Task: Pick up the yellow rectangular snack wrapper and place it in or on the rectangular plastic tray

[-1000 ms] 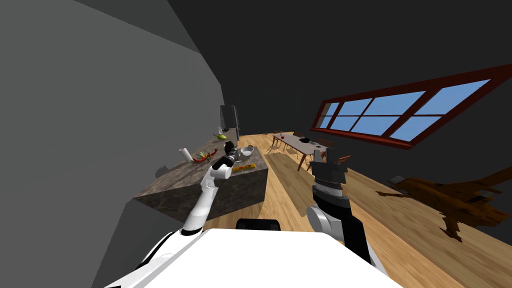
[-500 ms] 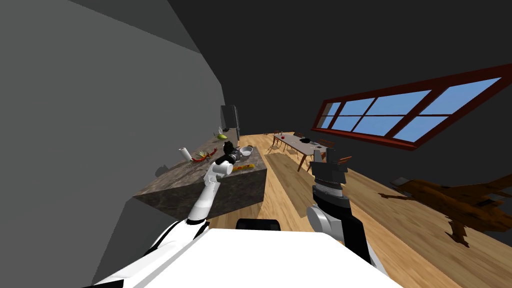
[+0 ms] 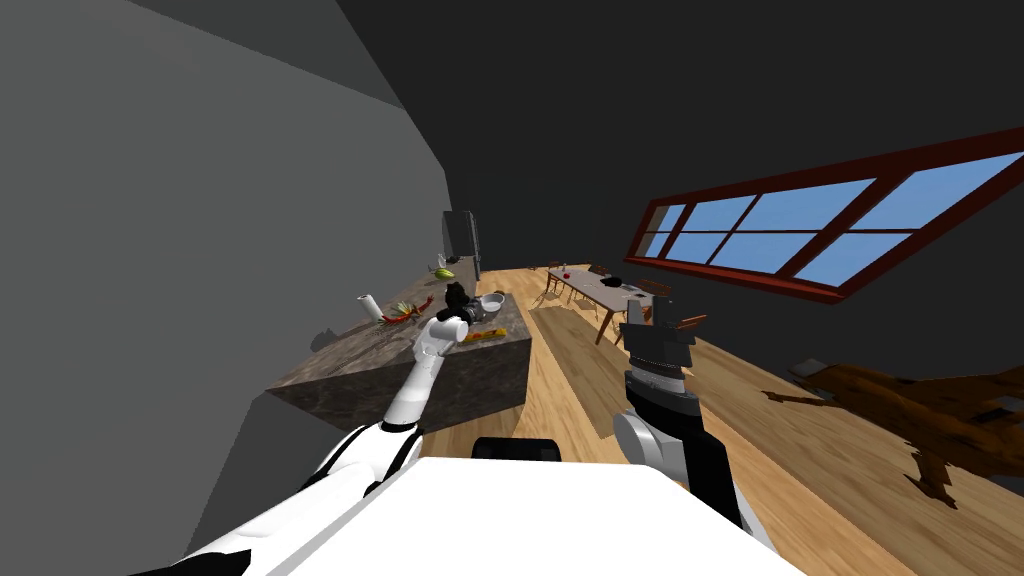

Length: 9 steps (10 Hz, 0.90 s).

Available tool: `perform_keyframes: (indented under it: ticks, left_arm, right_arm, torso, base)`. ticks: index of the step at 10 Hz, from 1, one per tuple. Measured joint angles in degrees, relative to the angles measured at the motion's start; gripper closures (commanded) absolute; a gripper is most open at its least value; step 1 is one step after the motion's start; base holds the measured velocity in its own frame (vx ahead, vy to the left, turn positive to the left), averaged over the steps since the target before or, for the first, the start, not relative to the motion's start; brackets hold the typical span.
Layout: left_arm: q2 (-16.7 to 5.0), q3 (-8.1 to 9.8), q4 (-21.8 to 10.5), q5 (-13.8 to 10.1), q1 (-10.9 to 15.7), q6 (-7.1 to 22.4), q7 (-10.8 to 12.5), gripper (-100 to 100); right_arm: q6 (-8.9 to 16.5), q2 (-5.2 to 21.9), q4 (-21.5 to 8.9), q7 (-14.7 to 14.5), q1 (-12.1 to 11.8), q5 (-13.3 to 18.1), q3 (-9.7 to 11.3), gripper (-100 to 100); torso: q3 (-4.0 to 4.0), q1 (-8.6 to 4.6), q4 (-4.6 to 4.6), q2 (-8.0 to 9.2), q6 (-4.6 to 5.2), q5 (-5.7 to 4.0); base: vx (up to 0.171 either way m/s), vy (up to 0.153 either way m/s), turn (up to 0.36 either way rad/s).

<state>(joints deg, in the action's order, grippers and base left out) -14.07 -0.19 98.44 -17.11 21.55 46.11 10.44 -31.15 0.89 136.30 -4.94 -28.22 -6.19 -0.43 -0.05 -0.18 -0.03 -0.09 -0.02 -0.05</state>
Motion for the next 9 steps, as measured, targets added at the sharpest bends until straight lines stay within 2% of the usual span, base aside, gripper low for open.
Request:
perform_keyframes:
  ticks: [2, 4, 7, 9]
  left_arm:
    - [-0.1, -0.02, -2.6, -0.5, 2.3, 3.5, 0.3, -100]
    - [-0.2, -0.08, -3.7, -0.7, 2.9, 6.2, 0.4, -100]
    - [-0.8, 0.1, -7.0, -1.6, 5.6, 11.4, 0.6, -100]
    - [-1.3, 0.23, -10.2, -2.3, 7.3, 14.4, 0.4, -100]
  right_arm:
    - [0.0, 0.0, 0.0, 0.0, 0.0, 0.0, 0.0, 0]
    - [0.0, 0.0, 0.0, 0.0, 0.0, 0.0, 0.0, 0]
    - [0.0, 0.0, 0.0, 0.0, 0.0, 0.0, 0.0, 0]
    - [0.0, 0.0, 0.0, 0.0, 0.0, 0.0, 0.0, 0]
  torso:
    - [-0.02, -0.05, -0.01, -0.03, 0.0, -0.01]
    - [0.02, 0.08, 0.01, 0.05, 0.0, 0.01]
    - [-0.01, -0.03, -0.01, -0.01, 0.0, 0.0]
    - [-0.02, -0.02, -0.01, -0.04, -0.01, 0.0]
  base:
    - [0.019, -0.065, 0.032]
    - [0.008, -0.037, 0.021]
    - [0.019, -0.056, 0.027]
    - [0.027, -0.056, 0.031]
